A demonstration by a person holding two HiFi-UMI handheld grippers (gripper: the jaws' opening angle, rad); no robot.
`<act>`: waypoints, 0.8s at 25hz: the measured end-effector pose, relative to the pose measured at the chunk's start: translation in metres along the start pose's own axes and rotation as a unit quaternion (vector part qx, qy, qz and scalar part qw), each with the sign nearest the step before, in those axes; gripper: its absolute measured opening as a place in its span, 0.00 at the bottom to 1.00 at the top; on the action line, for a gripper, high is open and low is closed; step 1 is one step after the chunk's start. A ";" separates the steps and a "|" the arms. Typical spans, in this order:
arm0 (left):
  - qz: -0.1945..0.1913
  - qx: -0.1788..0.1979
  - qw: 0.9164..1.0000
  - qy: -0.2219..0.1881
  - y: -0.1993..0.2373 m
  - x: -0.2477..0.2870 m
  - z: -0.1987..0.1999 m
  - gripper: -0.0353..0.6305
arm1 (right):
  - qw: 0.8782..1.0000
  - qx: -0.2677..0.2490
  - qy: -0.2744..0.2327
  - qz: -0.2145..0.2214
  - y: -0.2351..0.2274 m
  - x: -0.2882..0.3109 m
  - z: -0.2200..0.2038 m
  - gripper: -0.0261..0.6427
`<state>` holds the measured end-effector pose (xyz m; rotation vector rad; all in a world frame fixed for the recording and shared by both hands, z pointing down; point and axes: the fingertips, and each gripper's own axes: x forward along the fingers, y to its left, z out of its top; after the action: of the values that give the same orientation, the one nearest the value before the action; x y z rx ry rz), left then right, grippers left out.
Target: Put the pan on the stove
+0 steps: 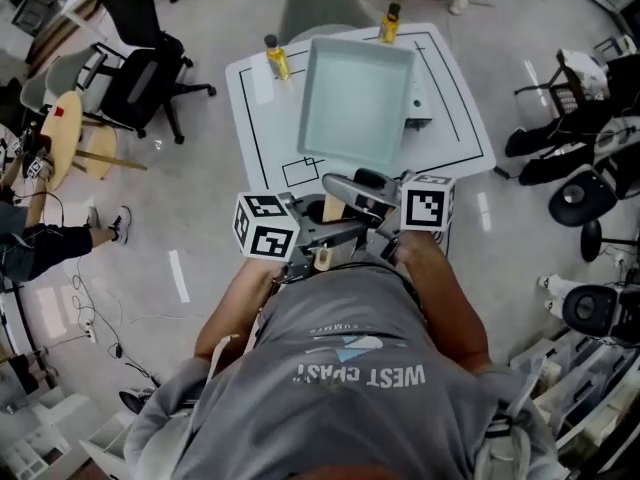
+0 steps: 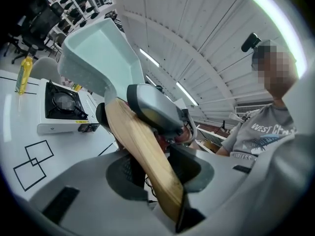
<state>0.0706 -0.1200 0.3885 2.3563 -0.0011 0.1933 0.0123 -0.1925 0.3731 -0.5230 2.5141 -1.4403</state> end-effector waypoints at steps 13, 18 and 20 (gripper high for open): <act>0.041 -0.044 0.998 -0.029 0.075 0.034 0.040 0.24 | 0.998 0.033 0.044 0.034 -0.066 0.004 0.055 0.33; 0.050 -0.068 0.996 -0.034 0.109 0.042 0.045 0.24 | 0.996 0.051 0.056 0.042 -0.098 0.010 0.066 0.33; 0.052 -0.080 0.995 -0.037 0.121 0.045 0.046 0.24 | 0.995 0.060 0.062 0.042 -0.111 0.012 0.068 0.33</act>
<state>0.1143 -0.2360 0.4474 2.2040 -0.1695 0.1514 0.0468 -0.3026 0.4346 -0.3132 2.4891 -1.6251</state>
